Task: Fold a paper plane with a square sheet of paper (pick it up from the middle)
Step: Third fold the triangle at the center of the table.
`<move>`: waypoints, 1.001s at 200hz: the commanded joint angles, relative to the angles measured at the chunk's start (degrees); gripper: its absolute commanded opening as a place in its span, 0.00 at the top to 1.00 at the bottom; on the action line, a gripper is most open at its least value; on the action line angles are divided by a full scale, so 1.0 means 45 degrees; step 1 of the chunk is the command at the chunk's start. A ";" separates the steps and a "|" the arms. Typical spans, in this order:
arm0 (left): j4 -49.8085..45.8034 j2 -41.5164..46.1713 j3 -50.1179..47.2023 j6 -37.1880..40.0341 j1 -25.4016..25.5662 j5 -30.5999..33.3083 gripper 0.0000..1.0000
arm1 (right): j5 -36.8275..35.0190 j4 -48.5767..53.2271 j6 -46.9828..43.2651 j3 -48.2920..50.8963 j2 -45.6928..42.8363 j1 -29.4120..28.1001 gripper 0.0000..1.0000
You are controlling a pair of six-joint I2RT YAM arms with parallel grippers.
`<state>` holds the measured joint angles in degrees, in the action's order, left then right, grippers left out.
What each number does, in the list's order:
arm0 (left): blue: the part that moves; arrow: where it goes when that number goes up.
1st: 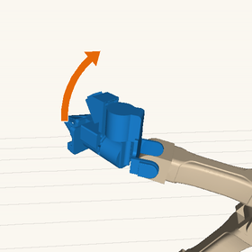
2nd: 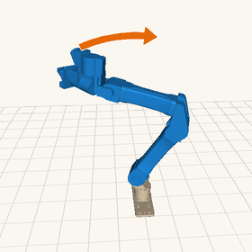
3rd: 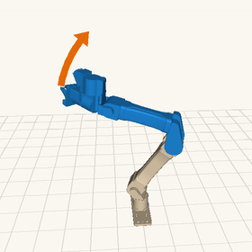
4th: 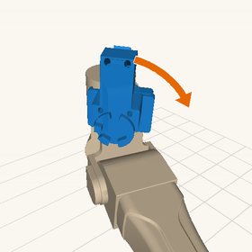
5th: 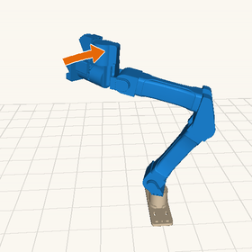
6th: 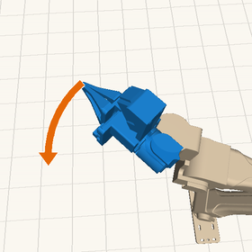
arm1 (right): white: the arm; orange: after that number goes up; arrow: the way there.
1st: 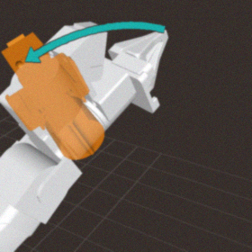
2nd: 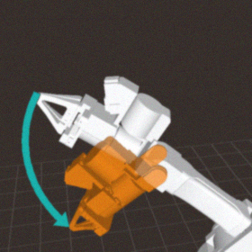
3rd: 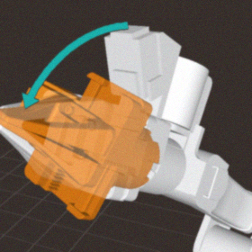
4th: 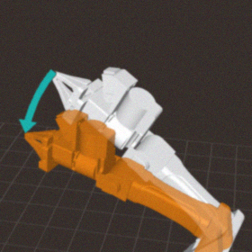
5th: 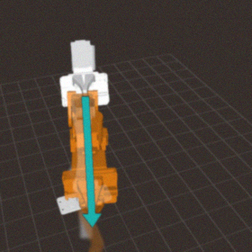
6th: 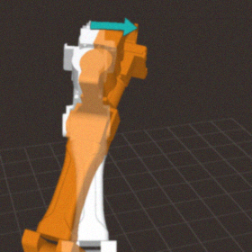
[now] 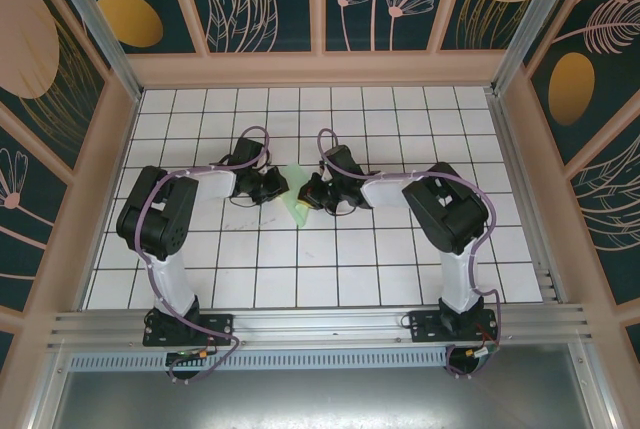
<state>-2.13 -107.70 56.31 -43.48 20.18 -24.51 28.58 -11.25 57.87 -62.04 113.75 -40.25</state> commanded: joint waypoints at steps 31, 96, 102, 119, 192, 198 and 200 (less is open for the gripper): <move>-0.0405 -0.0277 0.0005 0.0337 0.0006 0.0229 0.88 | 0.0095 -0.0733 0.0252 -0.0422 0.0539 -0.0176 1.00; -0.0367 -0.0324 -0.0029 0.0366 0.0009 0.0181 0.89 | 0.0148 -0.1152 0.0446 -0.0595 0.0863 -0.0209 1.00; -0.0366 -0.0307 -0.0029 0.0350 0.0007 0.0175 0.89 | 0.0171 -0.1181 0.0466 -0.0606 0.0904 -0.0213 1.00; -0.0366 -0.0250 0.0002 0.0386 0.0002 0.0136 0.89 | 0.0173 -0.1191 0.0486 -0.0625 0.0965 -0.0235 1.00; -0.0013 -0.0163 -0.0012 0.0300 0.0007 -0.0274 0.86 | 0.0272 -0.1041 0.0264 -0.0750 0.1172 -0.0265 1.00; -0.0014 -0.0168 -0.0015 0.0301 0.0007 -0.0277 0.86 | 0.0261 -0.1019 0.0229 -0.0744 0.1179 -0.0255 1.00; -0.0015 -0.0183 -0.0014 0.0306 0.0007 -0.0276 0.86 | 0.0253 -0.0998 0.0213 -0.0754 0.1184 -0.0255 1.00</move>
<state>-2.00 -107.70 56.31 -42.89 20.18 -25.04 29.02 -15.09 59.09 -63.83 117.60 -40.84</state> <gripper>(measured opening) 0.143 0.066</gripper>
